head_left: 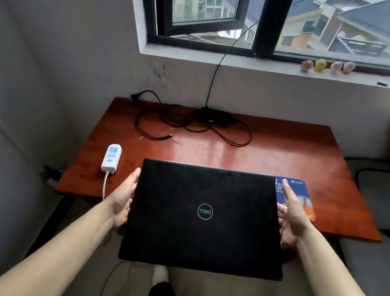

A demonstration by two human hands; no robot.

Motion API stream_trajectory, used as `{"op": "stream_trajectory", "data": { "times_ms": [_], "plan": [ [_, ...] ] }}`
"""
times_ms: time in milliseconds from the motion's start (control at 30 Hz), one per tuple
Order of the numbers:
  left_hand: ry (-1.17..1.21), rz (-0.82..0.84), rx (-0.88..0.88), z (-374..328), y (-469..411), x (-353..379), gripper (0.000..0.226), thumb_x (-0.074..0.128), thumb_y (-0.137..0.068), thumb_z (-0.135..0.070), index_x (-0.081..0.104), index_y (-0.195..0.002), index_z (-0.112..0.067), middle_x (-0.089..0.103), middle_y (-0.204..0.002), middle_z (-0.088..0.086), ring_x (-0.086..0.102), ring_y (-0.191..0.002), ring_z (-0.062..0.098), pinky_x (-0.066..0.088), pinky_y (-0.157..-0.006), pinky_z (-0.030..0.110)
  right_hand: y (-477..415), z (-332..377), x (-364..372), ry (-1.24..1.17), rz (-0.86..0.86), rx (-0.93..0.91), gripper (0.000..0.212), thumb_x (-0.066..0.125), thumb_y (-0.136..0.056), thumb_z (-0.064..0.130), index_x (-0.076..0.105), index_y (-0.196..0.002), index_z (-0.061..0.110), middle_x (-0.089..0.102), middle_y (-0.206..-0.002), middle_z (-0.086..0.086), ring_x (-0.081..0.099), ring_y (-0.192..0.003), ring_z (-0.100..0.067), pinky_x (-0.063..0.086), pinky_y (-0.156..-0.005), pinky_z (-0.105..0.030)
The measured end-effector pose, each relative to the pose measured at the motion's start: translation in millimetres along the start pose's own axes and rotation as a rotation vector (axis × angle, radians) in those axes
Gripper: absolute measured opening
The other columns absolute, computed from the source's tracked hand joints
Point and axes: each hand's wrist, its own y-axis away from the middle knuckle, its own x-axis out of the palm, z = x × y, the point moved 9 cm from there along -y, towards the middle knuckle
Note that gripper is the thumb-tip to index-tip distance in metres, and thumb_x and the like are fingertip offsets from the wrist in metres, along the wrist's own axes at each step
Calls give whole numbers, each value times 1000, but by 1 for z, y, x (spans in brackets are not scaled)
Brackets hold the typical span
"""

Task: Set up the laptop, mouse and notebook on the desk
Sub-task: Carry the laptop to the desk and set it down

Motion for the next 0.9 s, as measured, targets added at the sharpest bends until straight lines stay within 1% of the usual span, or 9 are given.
{"op": "stream_trajectory", "data": {
  "times_ms": [67,167,233,400,467,533,600,733,900],
  "plan": [
    [-23,22,-27,-19,-41,1,74,36,-83,-83,68,-122,-29,65,-126,1,53,-126,30,43,-107,49,-39,15,12,-5,0,25,91,62,-55,93,74,-93,11,73,-66,-6,68,-47,-23,50,-41,-29],
    [-5,71,-67,-46,-99,11,69,36,-82,-84,81,-89,-32,72,-105,-8,71,-90,18,59,-70,35,-91,34,32,-4,18,70,88,61,-52,94,83,-79,13,76,-73,-9,73,-57,-26,55,-45,-31],
    [-2,95,-122,-61,-138,11,68,37,-83,-83,79,-94,-30,68,-105,3,74,-71,15,57,-55,27,-126,43,45,10,-5,132,79,56,-59,94,82,-68,20,77,-75,-10,75,-63,-27,57,-48,-31],
    [-7,93,-240,-79,-223,0,78,42,-81,-83,75,-114,-21,74,-113,5,72,-99,25,55,-80,36,-194,63,69,49,-82,229,78,55,-64,92,82,-72,19,78,-85,-13,76,-71,-30,54,-64,-34],
    [-24,59,-260,-87,-247,-5,75,46,-79,-83,75,-112,-22,75,-110,2,74,-94,21,55,-78,34,-215,67,77,56,-84,256,83,57,-61,93,83,-83,18,79,-92,-11,77,-79,-30,55,-69,-35],
    [-24,19,-285,-90,-268,-9,73,49,-76,-84,75,-109,-24,77,-104,-2,75,-87,17,55,-70,31,-236,68,80,65,-115,277,91,56,-59,94,82,-98,16,78,-102,-11,73,-96,-33,56,-88,-40],
    [-26,-3,-298,-94,-283,-12,77,49,-74,-85,73,-116,-25,76,-107,-3,73,-96,19,55,-76,34,-254,73,84,85,-114,280,91,54,-60,95,82,-101,18,77,-107,-10,70,-106,-33,50,-101,-42],
    [-39,-21,-305,-100,-295,-12,96,53,-62,-91,65,-129,-25,69,-126,0,63,-115,25,46,-105,46,-276,84,89,99,-117,248,91,52,-62,94,77,-113,23,76,-113,-5,67,-112,-30,43,-110,-46],
    [-37,-78,-265,-116,-310,-7,100,54,-60,-91,59,-135,-26,63,-134,-1,58,-122,24,41,-110,48,-294,100,98,99,-119,218,90,53,-61,94,75,-116,26,75,-117,-1,65,-116,-26,39,-113,-48]
  ]
}}
